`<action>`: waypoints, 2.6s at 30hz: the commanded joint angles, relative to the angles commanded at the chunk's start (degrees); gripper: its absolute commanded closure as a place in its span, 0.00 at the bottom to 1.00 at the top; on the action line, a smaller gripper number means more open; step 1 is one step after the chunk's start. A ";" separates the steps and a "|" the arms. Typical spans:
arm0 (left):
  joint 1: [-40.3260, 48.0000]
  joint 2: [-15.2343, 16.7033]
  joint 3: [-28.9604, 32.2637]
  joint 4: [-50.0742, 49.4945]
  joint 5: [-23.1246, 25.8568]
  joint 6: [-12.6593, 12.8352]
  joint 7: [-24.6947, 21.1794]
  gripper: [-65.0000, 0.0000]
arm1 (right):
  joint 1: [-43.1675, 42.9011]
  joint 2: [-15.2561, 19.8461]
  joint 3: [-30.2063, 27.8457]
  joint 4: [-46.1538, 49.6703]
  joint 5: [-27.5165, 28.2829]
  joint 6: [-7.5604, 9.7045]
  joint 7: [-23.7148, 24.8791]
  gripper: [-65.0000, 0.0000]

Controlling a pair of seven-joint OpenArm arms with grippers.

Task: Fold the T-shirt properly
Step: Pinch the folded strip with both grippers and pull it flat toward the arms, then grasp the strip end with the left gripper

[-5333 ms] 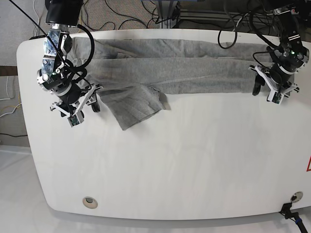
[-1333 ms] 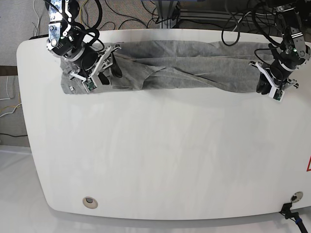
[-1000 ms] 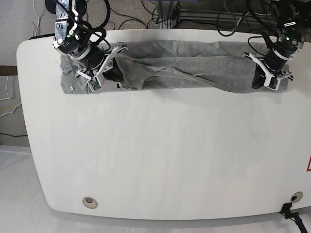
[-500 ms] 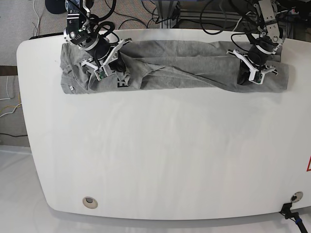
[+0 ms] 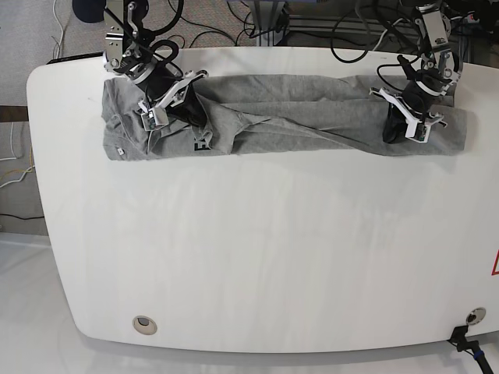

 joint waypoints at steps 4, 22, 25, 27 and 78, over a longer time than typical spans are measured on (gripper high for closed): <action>-4.04 -1.14 0.00 -5.54 0.00 0.00 0.00 1.00 | 3.16 0.35 1.49 -3.25 0.00 0.00 0.09 1.00; -13.63 -3.52 4.48 -13.10 -0.09 0.00 0.09 1.00 | 12.84 0.35 1.49 -9.58 0.35 -0.09 0.09 1.00; -13.19 -3.52 4.22 -9.41 -0.18 0.00 0.26 1.00 | 12.31 0.35 1.58 -5.89 0.35 -0.09 -0.18 1.00; -12.66 -3.52 4.22 -7.47 -0.26 0.00 1.05 0.86 | 11.34 0.26 3.69 -2.81 0.44 -0.09 -0.35 0.85; -8.88 -10.02 -20.31 2.64 -41.49 0.00 50.29 0.37 | 7.65 -0.18 4.48 7.56 0.09 0.35 -2.55 0.69</action>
